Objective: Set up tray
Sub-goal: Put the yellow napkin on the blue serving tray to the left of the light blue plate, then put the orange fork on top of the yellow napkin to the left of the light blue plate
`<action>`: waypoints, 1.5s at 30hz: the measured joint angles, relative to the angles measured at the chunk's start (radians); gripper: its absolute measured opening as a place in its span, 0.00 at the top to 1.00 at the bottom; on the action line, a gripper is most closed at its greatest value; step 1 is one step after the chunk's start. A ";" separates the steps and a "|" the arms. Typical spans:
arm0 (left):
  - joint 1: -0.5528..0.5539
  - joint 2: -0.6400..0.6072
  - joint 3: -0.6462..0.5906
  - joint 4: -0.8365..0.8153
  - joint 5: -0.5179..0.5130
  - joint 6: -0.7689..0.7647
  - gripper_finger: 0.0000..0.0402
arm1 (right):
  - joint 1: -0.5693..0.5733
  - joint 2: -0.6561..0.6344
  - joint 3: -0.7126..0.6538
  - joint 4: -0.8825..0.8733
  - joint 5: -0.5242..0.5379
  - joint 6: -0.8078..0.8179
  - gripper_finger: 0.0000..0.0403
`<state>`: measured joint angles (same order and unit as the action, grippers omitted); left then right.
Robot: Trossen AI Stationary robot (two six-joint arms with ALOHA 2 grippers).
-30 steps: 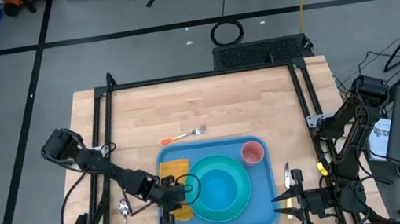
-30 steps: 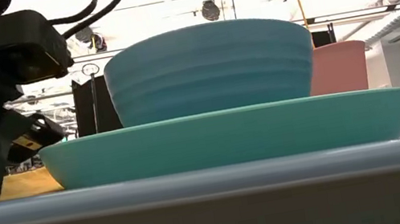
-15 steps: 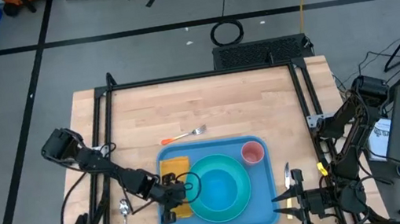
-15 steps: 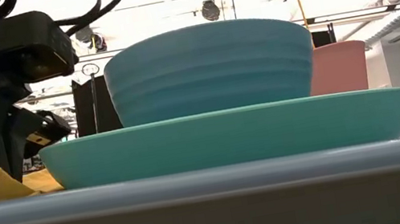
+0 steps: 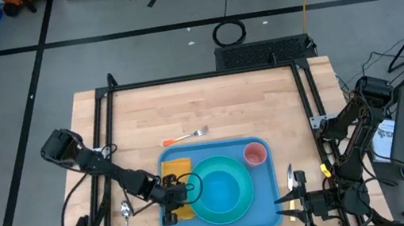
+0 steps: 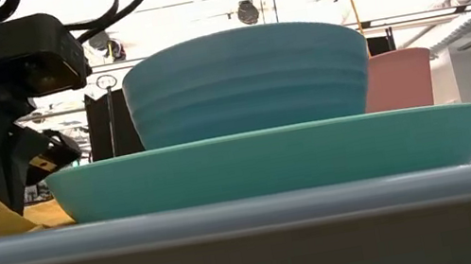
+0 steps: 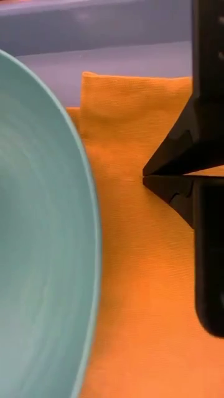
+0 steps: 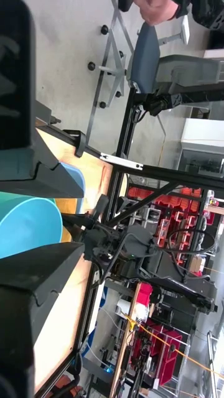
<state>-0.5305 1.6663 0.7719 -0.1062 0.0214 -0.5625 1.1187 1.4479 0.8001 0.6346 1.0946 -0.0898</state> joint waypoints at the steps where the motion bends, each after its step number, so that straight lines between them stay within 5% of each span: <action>1: 0.000 -0.009 -0.001 -0.001 -0.001 -0.007 0.95 | 0.000 0.000 0.000 0.000 0.000 0.000 0.72; 10: -0.016 -0.112 0.000 0.023 -0.091 -0.035 0.93 | 0.000 0.000 0.000 -0.005 0.001 -0.002 0.72; 19: -0.159 -0.138 0.001 0.235 -0.393 0.185 0.99 | -0.026 0.000 0.000 0.004 0.006 0.025 0.72; 25: -0.247 -0.138 0.002 0.239 -0.699 0.209 0.95 | -0.074 0.000 0.000 0.007 0.007 0.021 0.72; 29: -0.279 -0.138 0.002 0.229 -0.778 0.210 0.94 | -0.124 0.000 0.000 0.004 0.006 -0.010 0.72; 40: -0.247 -0.138 0.002 0.190 -1.110 0.292 0.94 | -0.267 -0.066 0.000 -0.022 0.004 -0.247 0.72; 45: -0.178 -0.138 0.002 0.177 -1.130 0.326 0.94 | -0.381 -0.149 0.000 -0.119 -0.029 -0.338 0.72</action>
<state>-0.7089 1.5288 0.7738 0.0709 -1.1086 -0.2366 0.7377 1.2986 0.8001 0.5160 1.0653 -0.4281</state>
